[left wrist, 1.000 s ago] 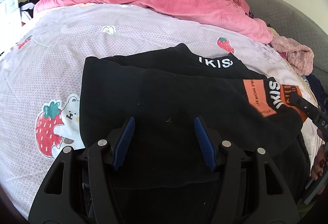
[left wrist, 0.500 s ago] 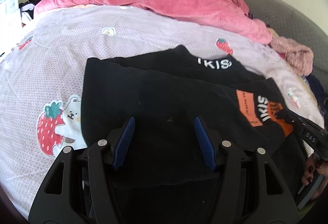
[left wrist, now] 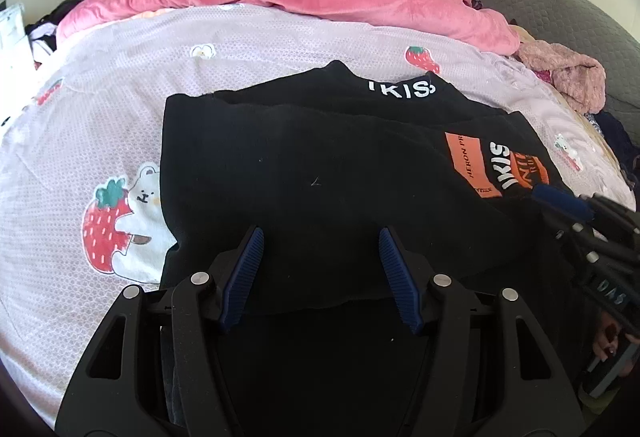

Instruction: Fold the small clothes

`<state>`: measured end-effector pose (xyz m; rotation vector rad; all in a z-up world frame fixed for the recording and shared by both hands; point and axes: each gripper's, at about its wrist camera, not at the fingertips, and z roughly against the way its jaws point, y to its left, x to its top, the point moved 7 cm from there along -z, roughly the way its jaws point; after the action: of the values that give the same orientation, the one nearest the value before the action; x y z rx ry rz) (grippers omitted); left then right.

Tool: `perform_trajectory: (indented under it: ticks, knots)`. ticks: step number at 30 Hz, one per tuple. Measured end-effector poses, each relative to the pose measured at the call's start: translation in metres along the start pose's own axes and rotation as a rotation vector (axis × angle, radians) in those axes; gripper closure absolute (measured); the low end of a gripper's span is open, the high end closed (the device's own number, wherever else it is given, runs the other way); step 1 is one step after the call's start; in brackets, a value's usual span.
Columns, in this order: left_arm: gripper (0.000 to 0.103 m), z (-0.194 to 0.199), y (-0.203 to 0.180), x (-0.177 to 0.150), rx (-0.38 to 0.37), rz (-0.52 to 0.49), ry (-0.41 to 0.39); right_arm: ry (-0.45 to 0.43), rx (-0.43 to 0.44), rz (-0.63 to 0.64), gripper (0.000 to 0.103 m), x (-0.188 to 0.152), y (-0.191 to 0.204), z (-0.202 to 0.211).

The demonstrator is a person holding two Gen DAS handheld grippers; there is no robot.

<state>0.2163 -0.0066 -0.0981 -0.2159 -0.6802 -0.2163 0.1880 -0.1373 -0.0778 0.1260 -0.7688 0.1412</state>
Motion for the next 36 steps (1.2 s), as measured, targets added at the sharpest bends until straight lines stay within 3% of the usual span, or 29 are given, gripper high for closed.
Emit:
perform_trajectory:
  ticks: [6, 12, 15, 17, 19, 25, 29, 32, 34, 36]
  knots:
    - [0.050, -0.002, 0.000, -0.001, -0.005, -0.005, 0.003, 0.078, -0.026, -0.004, 0.072, -0.013, -0.002, -0.017]
    - [0.050, 0.003, 0.001, -0.001, -0.005, 0.002, -0.007, 0.046, 0.000, -0.021, 0.069, -0.011, -0.002, -0.007]
    - [0.050, 0.011, 0.005, 0.000, -0.001, 0.012, -0.029, 0.027, 0.020, -0.043, 0.065, -0.008, -0.004, 0.001]
    - [0.050, 0.017, 0.009, 0.001, -0.002, 0.027, -0.040, 0.010, 0.012, -0.050, 0.055, -0.006, -0.006, 0.007]
    - [0.049, 0.021, 0.012, 0.003, -0.002, 0.041, -0.051, -0.004, 0.010, -0.058, 0.055, -0.004, -0.009, 0.013]
    - [0.040, 0.036, 0.022, 0.006, 0.008, 0.072, -0.082, -0.040, 0.009, -0.090, 0.049, 0.000, -0.018, 0.033]
    - [0.023, 0.046, 0.028, 0.009, 0.020, 0.092, -0.104, -0.060, 0.008, -0.106, 0.040, 0.002, -0.022, 0.044]
    - [0.021, 0.056, 0.031, 0.010, 0.025, 0.106, -0.122, -0.071, 0.015, -0.117, 0.033, 0.003, -0.024, 0.053]
    - [0.013, 0.062, 0.032, 0.010, 0.029, 0.114, -0.137, -0.078, 0.016, -0.119, 0.028, 0.002, -0.025, 0.059]
    - [0.010, 0.070, 0.033, 0.010, 0.020, 0.128, -0.155, -0.087, 0.016, -0.123, 0.028, 0.002, -0.027, 0.064]
